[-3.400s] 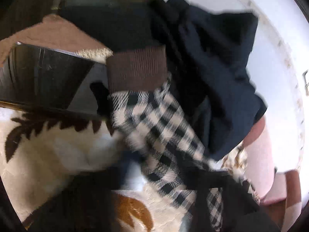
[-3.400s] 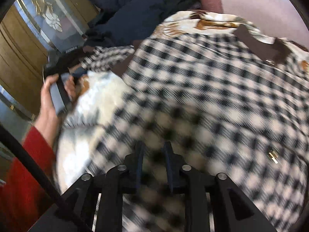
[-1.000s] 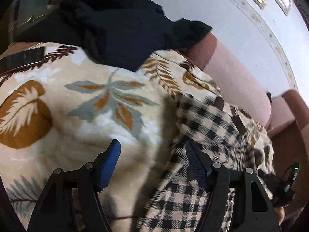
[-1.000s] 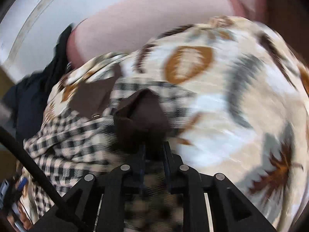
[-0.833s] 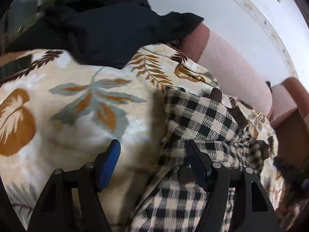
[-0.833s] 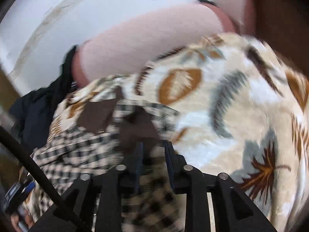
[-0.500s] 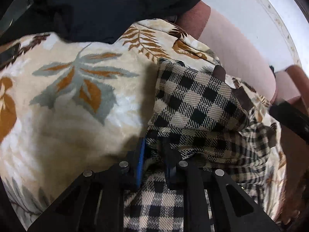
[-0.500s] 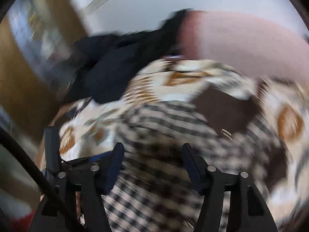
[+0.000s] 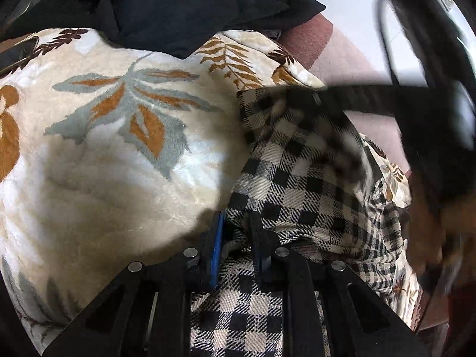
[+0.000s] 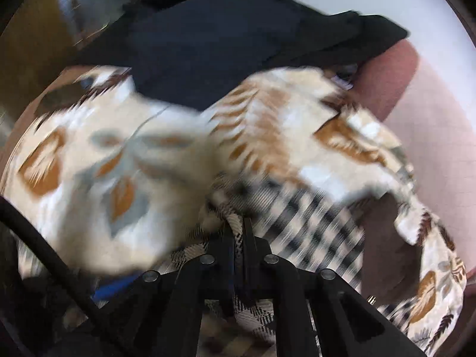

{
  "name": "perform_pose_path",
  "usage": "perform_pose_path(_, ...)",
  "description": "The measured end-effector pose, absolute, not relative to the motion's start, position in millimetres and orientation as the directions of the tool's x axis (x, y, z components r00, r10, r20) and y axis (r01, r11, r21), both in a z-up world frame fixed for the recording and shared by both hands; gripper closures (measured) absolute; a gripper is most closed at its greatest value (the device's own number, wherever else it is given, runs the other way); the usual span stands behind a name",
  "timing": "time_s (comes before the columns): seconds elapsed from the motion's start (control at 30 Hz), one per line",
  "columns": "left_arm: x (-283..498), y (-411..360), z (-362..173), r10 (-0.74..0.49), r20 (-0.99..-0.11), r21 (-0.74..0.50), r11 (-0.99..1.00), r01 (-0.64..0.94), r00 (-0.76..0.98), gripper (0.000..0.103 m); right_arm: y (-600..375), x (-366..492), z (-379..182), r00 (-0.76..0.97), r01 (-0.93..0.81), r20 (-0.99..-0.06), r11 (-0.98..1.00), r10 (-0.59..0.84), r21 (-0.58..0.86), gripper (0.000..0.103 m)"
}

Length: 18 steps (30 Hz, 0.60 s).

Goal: Fold large clothes

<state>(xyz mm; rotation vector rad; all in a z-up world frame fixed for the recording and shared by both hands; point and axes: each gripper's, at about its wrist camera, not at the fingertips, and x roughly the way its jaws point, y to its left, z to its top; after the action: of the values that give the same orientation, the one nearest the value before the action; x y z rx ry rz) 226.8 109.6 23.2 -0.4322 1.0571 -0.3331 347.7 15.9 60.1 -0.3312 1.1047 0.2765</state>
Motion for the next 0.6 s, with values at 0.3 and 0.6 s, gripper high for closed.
perform_pose_path(0.3, 234, 115, 18, -0.472, -0.764, -0.510, 0.859, 0.037, 0.440, 0.086, 38, 389, 8, 0.407, -0.347, -0.913, 0.923, -0.015, -0.170, 0.096)
perform_pose_path(0.6, 228, 115, 36, -0.439, -0.777, -0.462, 0.885, 0.066, 0.452, 0.083, -75, 334, 114, 0.549, -0.184, -0.833, 0.982, 0.068, -0.041, 0.052)
